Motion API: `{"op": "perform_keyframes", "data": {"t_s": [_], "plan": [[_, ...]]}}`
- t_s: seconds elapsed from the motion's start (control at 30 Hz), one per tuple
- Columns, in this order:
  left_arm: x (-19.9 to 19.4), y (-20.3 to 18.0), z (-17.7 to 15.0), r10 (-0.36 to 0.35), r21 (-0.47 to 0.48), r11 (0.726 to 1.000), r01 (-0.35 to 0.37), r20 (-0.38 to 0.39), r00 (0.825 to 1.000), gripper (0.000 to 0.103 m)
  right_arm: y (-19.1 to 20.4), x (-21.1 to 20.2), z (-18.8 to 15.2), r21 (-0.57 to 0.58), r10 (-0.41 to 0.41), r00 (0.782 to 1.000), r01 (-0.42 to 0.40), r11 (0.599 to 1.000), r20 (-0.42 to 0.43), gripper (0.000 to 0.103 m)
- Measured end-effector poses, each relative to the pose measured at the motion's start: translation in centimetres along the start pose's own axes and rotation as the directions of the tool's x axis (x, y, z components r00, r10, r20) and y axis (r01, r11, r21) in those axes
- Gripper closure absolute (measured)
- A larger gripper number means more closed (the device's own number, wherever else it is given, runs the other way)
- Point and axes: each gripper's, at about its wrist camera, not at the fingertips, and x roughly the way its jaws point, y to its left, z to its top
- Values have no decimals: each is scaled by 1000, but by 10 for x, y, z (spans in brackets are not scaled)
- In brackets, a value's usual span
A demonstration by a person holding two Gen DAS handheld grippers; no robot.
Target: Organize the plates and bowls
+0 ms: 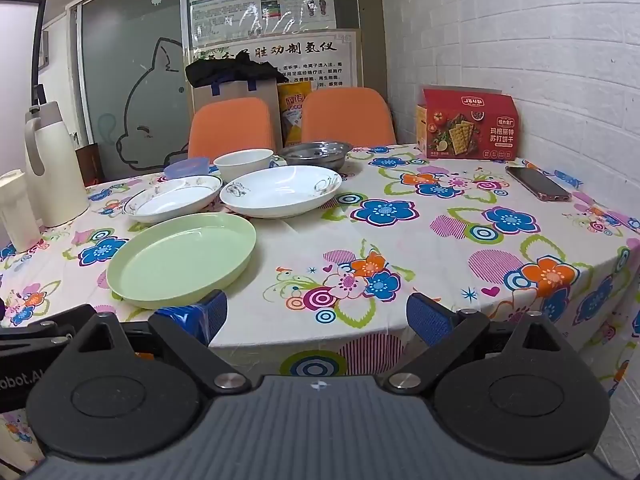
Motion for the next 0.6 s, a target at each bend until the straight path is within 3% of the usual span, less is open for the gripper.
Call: {"op": "perform_keyframes", "data": {"t_s": [0.6], "plan": [[-2, 2, -1, -6, 2, 1000, 6, 7, 1000, 2, 1, 0, -3, 11, 8, 1000, -8, 1000, -1, 19]]}}
